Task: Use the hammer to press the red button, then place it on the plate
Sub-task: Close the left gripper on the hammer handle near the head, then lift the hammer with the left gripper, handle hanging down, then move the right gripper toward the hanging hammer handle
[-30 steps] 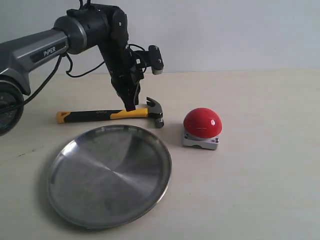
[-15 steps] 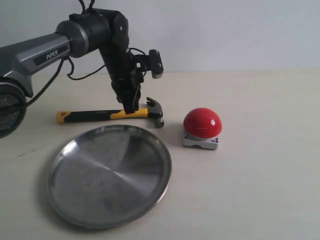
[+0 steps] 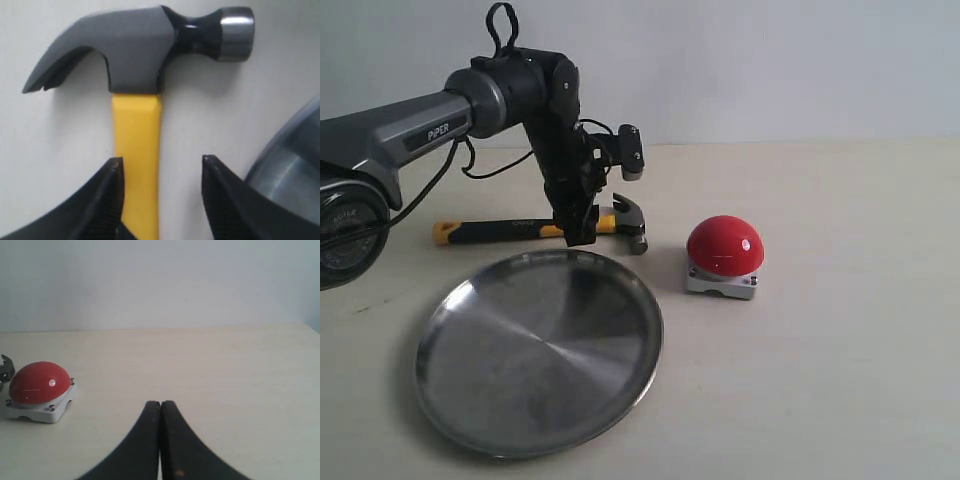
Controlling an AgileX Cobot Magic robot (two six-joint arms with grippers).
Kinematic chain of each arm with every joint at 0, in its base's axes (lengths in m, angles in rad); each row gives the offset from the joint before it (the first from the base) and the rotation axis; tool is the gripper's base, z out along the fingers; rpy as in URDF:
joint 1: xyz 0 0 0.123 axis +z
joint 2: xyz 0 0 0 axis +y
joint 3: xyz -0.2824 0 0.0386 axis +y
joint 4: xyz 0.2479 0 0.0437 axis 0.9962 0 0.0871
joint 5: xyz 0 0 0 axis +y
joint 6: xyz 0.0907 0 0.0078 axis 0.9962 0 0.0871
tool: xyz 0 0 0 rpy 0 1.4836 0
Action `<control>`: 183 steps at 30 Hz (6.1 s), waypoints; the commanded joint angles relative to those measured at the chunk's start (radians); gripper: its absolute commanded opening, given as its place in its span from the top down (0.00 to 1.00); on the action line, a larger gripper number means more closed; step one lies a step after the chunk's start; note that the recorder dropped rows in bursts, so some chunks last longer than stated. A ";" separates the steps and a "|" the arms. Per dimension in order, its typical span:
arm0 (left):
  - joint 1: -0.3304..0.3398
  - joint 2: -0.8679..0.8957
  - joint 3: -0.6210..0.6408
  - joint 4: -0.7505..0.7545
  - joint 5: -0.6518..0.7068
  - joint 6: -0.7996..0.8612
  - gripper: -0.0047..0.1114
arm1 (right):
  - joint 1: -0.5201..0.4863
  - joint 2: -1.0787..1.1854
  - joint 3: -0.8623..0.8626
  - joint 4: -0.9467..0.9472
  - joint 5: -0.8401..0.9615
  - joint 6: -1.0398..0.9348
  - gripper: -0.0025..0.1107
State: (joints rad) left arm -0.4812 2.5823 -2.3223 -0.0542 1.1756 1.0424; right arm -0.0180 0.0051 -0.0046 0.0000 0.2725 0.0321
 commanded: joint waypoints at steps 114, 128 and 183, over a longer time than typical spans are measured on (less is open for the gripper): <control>-0.239 -1.117 1.423 1.799 -0.541 -2.980 0.96 | -0.005 -0.005 0.005 -0.006 -0.005 -0.002 0.98; -0.326 -1.330 1.427 1.799 -0.550 -2.996 0.96 | -0.005 -0.005 0.005 -0.026 -0.024 -0.008 0.98; -0.326 -1.250 1.305 1.799 -0.630 -3.009 0.96 | 0.134 1.459 -0.560 1.744 0.949 -2.140 0.37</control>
State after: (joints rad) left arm -0.8027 1.3399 -0.9976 1.6997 0.5264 -1.9606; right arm 0.1128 1.3807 -0.5158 1.7293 1.1317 -2.0553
